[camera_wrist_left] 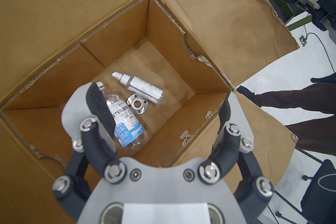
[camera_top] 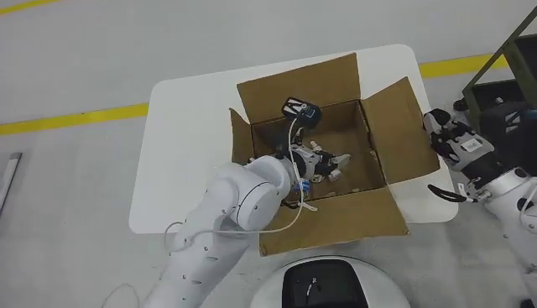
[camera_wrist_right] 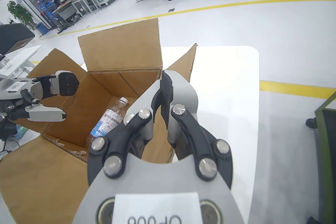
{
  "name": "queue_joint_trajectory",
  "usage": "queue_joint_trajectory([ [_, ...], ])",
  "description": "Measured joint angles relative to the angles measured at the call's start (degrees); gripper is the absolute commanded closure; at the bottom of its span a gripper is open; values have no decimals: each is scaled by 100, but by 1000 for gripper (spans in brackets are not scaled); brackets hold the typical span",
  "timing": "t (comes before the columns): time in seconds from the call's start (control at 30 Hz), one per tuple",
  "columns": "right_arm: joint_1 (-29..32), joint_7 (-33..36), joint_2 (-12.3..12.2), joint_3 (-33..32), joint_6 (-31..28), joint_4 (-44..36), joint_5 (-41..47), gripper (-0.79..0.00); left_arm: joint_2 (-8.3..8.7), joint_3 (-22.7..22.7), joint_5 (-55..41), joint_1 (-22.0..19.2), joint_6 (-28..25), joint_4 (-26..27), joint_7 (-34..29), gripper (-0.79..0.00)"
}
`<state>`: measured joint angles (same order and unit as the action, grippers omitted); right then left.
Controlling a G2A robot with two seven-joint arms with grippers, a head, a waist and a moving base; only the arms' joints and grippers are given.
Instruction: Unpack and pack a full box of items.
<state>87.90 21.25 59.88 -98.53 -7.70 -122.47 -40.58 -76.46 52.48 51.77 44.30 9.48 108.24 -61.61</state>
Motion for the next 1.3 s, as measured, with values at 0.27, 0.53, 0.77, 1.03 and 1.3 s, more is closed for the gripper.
queue_joint_trajectory([
  [0.27,-102,32,15,158,-82,122,-21,0,2,-137,243,70,-198,-191,16,-785],
  [0.53,-174,126,19,239,-159,135,-145,0,-127,-524,931,-358,482,-1001,-411,-785],
  [0.77,-193,181,27,270,-159,169,-146,0,-283,-953,1635,-749,935,-1708,-1377,-785],
  [1.03,-278,229,42,421,-169,249,-174,0,-409,-1038,1354,-882,989,-2058,-1628,-785],
  [1.3,-330,279,52,516,-172,297,-236,0,-407,-1037,1357,-880,990,-2053,-1625,-785],
])
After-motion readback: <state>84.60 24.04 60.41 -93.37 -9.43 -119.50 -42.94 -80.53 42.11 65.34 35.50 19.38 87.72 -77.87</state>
